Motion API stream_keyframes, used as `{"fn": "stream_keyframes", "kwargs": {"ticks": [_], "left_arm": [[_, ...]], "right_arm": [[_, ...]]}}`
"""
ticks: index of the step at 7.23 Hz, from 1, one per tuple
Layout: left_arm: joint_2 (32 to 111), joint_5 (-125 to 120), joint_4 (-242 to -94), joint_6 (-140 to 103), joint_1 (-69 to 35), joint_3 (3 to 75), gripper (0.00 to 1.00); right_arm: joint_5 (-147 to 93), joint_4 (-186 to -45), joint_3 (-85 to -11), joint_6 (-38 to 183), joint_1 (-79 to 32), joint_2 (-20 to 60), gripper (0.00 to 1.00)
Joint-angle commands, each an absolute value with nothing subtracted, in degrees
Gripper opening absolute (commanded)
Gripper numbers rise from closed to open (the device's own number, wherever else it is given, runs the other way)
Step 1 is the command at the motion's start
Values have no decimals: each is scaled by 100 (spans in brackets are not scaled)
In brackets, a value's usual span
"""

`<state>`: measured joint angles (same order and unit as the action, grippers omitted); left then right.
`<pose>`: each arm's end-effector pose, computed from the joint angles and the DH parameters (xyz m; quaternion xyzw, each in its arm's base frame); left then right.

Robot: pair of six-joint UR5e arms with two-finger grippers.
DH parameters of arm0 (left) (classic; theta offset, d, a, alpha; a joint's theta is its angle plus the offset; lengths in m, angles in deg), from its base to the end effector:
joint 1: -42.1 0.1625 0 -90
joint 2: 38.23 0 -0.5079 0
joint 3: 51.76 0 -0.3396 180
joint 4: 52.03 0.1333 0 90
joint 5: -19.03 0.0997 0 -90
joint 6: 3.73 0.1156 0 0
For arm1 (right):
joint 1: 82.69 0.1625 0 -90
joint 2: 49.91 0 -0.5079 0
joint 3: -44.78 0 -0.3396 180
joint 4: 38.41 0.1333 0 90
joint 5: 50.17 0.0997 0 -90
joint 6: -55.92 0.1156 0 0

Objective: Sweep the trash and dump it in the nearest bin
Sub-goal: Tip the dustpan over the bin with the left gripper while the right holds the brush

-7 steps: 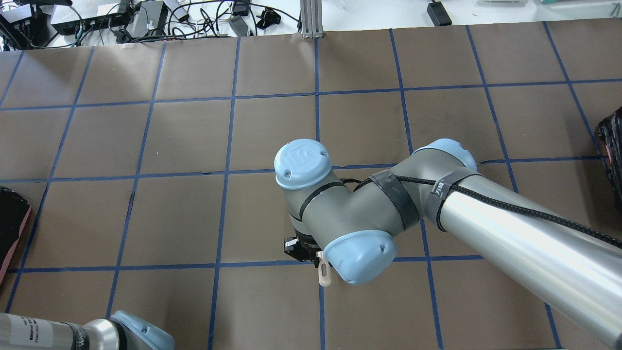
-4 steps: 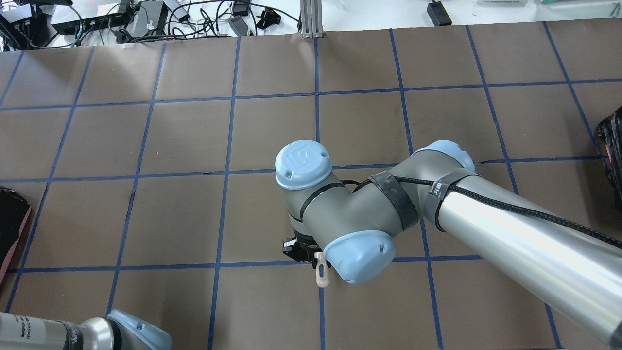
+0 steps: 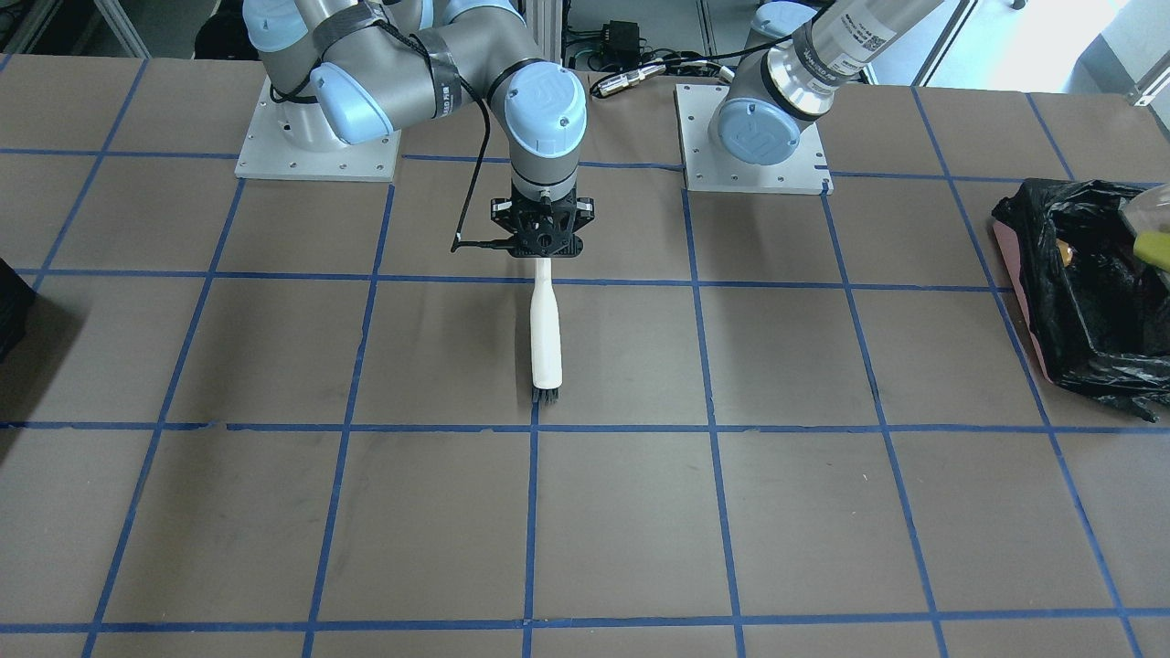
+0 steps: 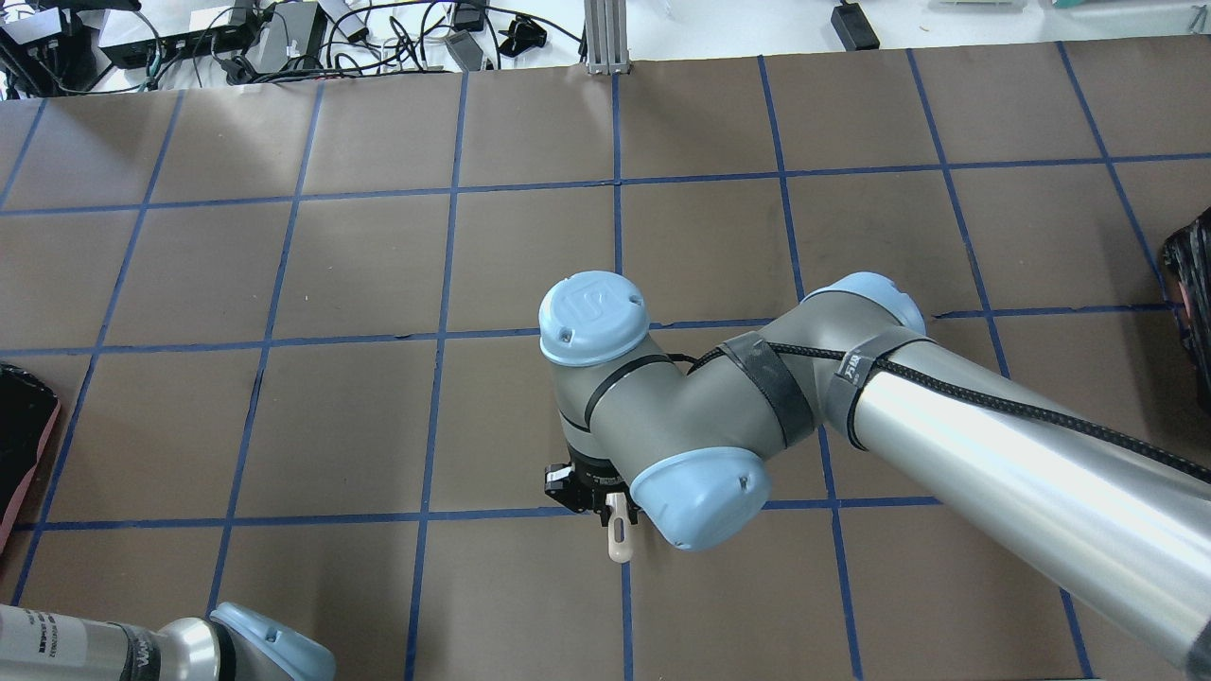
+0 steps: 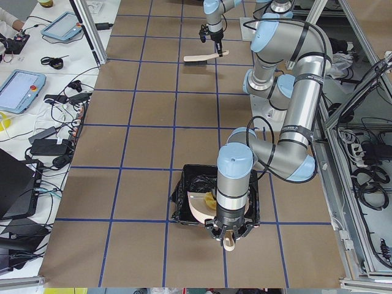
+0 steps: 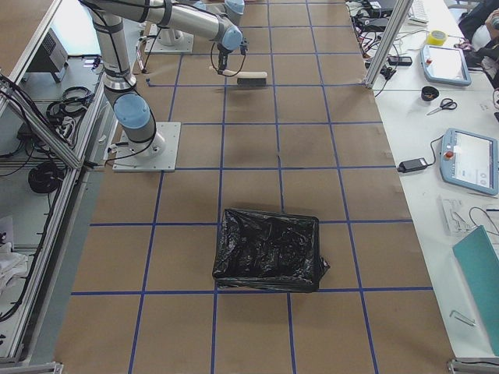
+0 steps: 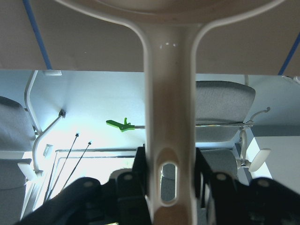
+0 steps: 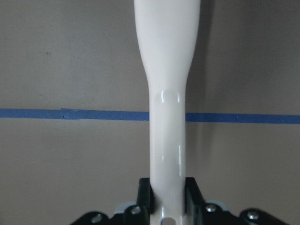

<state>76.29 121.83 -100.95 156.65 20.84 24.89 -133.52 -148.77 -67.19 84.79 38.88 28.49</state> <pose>0.6008 -0.3493 0.5108 0.6685 0.6897 0.2045 0.1885 0.3637 -0.3116 0.3377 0.0167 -0.9916 -0.1282 0.0080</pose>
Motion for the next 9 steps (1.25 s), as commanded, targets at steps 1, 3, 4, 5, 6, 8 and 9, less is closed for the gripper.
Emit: {"fn": "stream_keyframes", "kwargs": {"ticks": [1, 3, 4, 5, 6, 8, 9], "left_arm": [[7577, 12230, -9669, 15903, 1960, 2523, 0], [7446, 13025, -9466, 16027, 1357, 2532, 0], [7401, 13073, -9492, 16027, 1214, 2567, 0], [7305, 13109, -9570, 15897, 1073, 2567, 0], [7026, 13466, -10198, 15443, 628, 2480, 0], [6629, 13426, -11079, 14268, -94, 2479, 0], [6497, 13138, -11544, 13243, -384, 2523, 0]], "right_arm": [[-13349, -14897, -6719, 8493, 3860, 2848, 0], [-13357, -14853, -6728, 8493, 3860, 2848, 0], [-13357, -14871, -6780, 8493, 3860, 2848, 0], [-13357, -14880, -6807, 8493, 3860, 2848, 0], [-13366, -14871, -6816, 8510, 3860, 2848, 6], [-13375, -14853, -6816, 8650, 3860, 2848, 56], [-13384, -14862, -6807, 8668, 3860, 2848, 94]]}}
